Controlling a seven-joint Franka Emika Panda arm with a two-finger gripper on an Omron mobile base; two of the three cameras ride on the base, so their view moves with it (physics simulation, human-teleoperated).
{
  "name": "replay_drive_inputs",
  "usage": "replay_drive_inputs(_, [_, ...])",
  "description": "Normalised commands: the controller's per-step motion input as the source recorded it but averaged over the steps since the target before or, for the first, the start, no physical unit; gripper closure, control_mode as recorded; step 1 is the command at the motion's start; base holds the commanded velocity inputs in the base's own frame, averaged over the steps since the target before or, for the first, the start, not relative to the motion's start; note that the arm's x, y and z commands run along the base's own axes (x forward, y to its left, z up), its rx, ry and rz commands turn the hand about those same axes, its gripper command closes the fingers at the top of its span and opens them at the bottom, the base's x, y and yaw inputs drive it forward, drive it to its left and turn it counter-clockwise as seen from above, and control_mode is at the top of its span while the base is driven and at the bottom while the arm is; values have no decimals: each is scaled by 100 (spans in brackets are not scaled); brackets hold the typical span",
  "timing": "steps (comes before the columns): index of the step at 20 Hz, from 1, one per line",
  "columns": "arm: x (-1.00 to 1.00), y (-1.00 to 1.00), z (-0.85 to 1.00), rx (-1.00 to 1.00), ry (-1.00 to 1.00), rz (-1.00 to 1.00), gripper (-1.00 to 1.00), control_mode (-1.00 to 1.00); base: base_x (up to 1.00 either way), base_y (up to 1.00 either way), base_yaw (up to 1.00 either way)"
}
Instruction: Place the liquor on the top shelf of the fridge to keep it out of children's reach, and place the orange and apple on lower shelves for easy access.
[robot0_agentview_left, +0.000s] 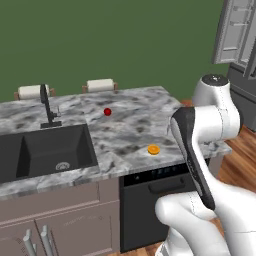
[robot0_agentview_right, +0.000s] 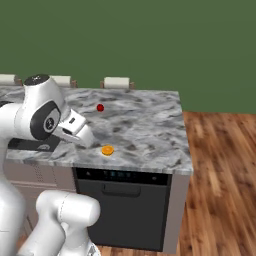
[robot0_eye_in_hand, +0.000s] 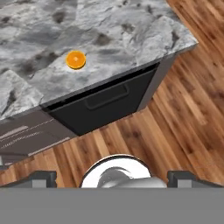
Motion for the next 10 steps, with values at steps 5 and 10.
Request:
replay_drive_inputs(5, [19,0,-22,17,0,1,-100,-100,0,0,0])
replay_drive_inputs(10, [17,0,0,2,0,0,-100,-100,0,0,0])
